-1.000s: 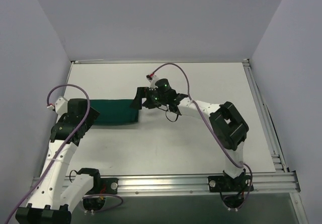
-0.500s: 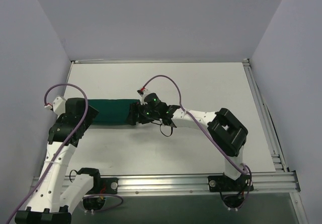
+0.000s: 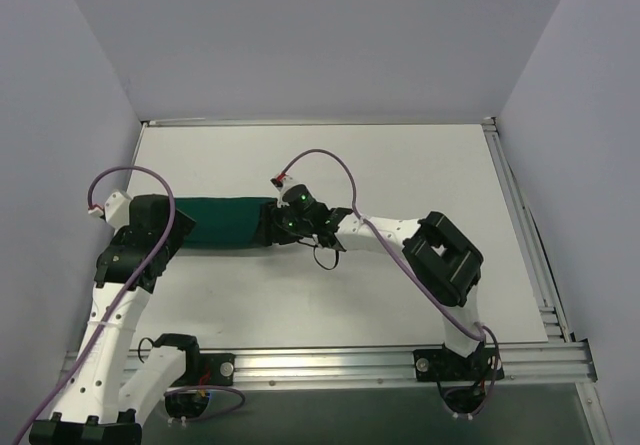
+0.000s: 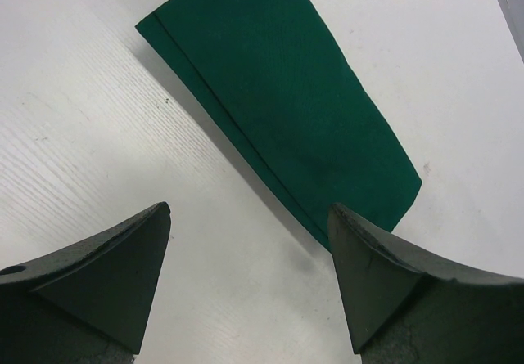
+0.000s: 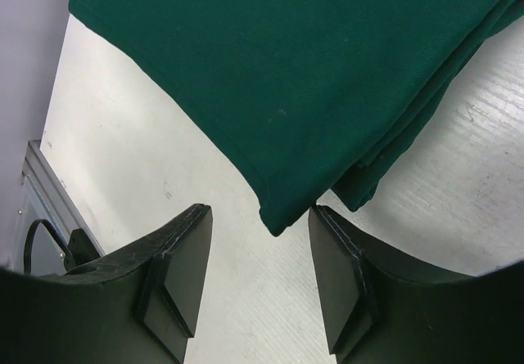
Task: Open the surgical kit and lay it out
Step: Open the surgical kit at the center of the board.
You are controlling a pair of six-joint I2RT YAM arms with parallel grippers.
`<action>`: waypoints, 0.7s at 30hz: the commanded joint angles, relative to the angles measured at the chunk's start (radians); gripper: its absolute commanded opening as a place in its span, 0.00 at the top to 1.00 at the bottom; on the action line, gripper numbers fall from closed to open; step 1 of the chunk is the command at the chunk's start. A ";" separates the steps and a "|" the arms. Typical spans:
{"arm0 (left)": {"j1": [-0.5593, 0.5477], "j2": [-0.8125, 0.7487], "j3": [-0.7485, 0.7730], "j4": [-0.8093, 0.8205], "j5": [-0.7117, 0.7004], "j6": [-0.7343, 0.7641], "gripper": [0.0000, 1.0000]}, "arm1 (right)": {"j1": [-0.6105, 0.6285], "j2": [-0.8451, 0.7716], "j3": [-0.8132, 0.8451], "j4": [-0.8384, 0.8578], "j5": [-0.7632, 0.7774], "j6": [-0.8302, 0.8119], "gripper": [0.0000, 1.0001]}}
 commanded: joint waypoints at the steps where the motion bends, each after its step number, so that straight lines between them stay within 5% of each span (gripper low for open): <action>1: 0.006 -0.012 0.045 0.012 -0.002 0.016 0.14 | -0.010 0.018 0.056 0.020 -0.009 -0.008 0.50; 5: 0.006 -0.010 0.046 0.012 -0.003 0.018 0.14 | -0.017 0.033 0.066 0.011 -0.002 -0.011 0.52; 12: 0.006 -0.019 0.049 0.016 0.001 0.028 0.14 | -0.036 0.039 0.077 0.033 -0.029 -0.011 1.00; 21: 0.006 -0.070 0.033 0.146 0.082 0.191 0.15 | -0.184 0.057 0.190 0.220 -0.234 0.132 1.00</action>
